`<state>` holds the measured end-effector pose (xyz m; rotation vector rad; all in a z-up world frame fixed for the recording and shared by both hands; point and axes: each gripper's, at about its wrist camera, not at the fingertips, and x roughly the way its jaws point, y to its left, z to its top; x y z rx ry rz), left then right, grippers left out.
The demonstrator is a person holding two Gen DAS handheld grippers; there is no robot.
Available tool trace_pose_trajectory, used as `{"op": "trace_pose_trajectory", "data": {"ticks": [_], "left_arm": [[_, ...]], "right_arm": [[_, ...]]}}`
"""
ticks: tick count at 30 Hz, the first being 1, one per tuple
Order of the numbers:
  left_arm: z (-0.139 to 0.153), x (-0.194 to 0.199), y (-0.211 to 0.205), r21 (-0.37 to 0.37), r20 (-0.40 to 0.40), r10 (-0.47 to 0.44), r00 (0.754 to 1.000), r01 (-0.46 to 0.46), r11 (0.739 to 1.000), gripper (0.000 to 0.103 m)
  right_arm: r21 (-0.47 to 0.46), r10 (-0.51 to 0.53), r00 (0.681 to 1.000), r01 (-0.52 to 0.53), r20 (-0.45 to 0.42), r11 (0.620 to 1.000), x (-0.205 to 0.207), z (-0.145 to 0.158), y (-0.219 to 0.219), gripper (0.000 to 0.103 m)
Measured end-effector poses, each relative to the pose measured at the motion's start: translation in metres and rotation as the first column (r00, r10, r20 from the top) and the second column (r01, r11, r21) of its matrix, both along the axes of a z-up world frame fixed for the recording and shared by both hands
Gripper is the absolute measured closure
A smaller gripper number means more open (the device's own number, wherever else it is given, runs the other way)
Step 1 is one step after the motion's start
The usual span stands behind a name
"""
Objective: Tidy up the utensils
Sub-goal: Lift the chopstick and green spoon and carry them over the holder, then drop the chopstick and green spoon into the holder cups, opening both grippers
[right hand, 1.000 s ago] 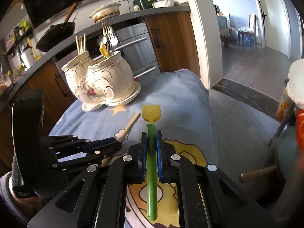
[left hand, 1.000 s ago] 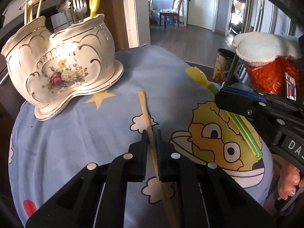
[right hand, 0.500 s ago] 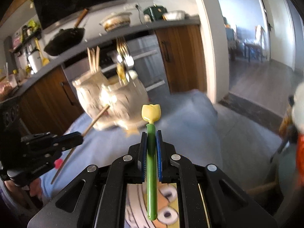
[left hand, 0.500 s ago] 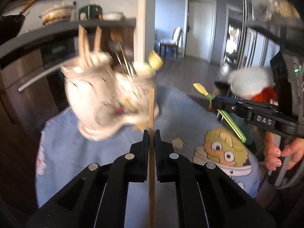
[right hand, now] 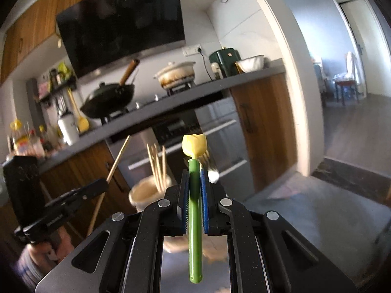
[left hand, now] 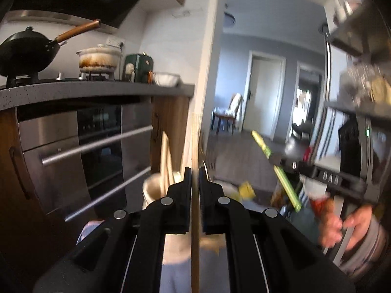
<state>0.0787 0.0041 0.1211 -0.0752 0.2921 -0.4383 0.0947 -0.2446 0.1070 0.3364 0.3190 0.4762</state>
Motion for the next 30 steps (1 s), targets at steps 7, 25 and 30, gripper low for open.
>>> {"op": "trace_pose_trajectory", "data": {"ticks": [7, 25, 30], "left_arm": [[0.011, 0.042, 0.005, -0.116, 0.092, 0.043, 0.995, -0.032, 0.993, 0.097], [-0.014, 0.096, -0.003, -0.156, 0.187, 0.165, 0.968, -0.136, 0.978, 0.097], [-0.021, 0.085, -0.001, -0.123, 0.177, 0.144, 0.974, -0.123, 0.985, 0.097]], "right_arm": [[0.009, 0.001, 0.998, -0.002, 0.058, 1.000, 0.041, -0.001, 0.030, 0.093], [-0.164, -0.055, 0.968, 0.097, 0.245, 0.982, 0.056, -0.038, 0.077, 0.093], [-0.223, -0.049, 0.971, 0.103, 0.233, 0.969, 0.053, -0.047, 0.080, 0.093]]}}
